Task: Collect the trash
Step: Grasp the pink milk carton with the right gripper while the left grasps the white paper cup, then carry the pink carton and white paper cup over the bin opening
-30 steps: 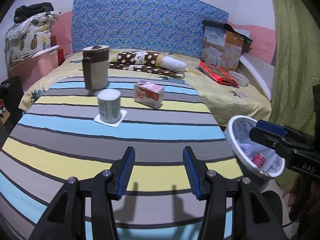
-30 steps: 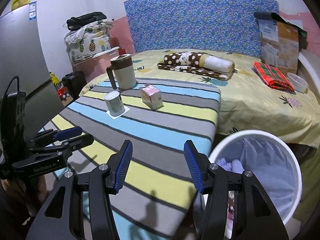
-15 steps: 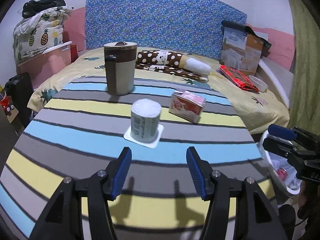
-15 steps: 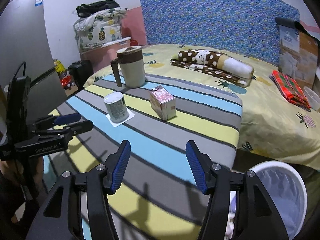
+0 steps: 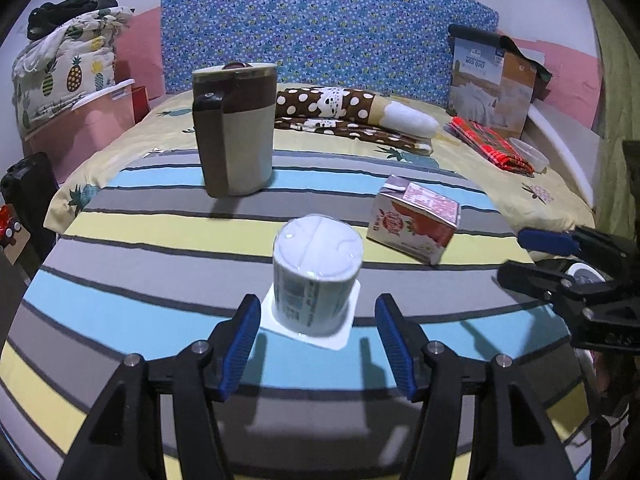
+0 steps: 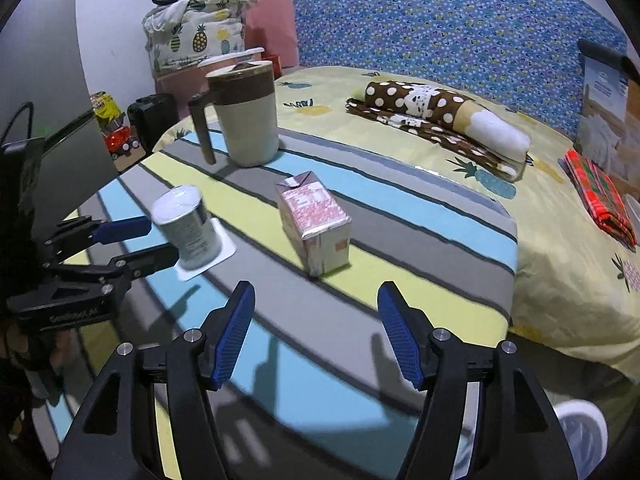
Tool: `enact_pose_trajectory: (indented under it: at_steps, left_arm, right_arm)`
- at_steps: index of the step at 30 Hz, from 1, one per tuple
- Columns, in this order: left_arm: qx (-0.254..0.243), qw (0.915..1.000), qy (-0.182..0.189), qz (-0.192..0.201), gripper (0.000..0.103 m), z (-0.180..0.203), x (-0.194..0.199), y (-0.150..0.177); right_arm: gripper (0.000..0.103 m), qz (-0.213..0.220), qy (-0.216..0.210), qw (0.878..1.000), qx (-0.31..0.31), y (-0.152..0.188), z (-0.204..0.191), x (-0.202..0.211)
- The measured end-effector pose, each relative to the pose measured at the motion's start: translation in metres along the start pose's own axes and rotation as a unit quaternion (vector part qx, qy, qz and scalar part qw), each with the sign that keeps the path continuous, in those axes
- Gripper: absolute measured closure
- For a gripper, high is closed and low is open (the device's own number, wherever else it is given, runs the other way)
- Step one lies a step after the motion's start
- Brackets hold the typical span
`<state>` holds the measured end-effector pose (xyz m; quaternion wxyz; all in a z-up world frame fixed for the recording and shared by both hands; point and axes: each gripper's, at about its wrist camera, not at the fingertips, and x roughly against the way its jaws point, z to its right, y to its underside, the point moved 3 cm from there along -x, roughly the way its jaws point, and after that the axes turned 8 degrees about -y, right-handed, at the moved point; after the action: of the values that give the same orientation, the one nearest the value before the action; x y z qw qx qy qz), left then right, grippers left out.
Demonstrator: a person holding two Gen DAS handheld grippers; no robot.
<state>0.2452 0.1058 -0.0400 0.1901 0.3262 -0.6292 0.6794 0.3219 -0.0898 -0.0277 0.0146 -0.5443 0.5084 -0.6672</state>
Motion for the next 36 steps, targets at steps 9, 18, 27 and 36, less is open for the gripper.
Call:
enact_pose_trajectory:
  at_steps: [9, 18, 27, 36]
  left_arm:
    - [0.007, 0.9999, 0.010, -0.005, 0.042, -0.002, -0.016, -0.006]
    - [0.017, 0.9995, 0.025, -0.008, 0.051, -0.001, -0.022, -0.010]
    - [0.030, 0.9993, 0.023, 0.001, 0.051, -0.003, -0.007, -0.007]
    - [0.023, 0.9994, 0.026, 0.010, 0.051, 0.013, 0.031, 0.002]
  right_arm:
    - [0.038, -0.015, -0.007, 1.000, 0.008, -0.017, 0.006, -0.030]
    - [0.064, -0.017, -0.027, 0.999, -0.022, -0.023, 0.006, -0.040]
    - [0.064, -0.006, -0.032, 0.998, -0.047, -0.013, 0.002, -0.017]
    - [0.064, 0.014, -0.026, 0.998, -0.056, 0.001, -0.009, 0.020]
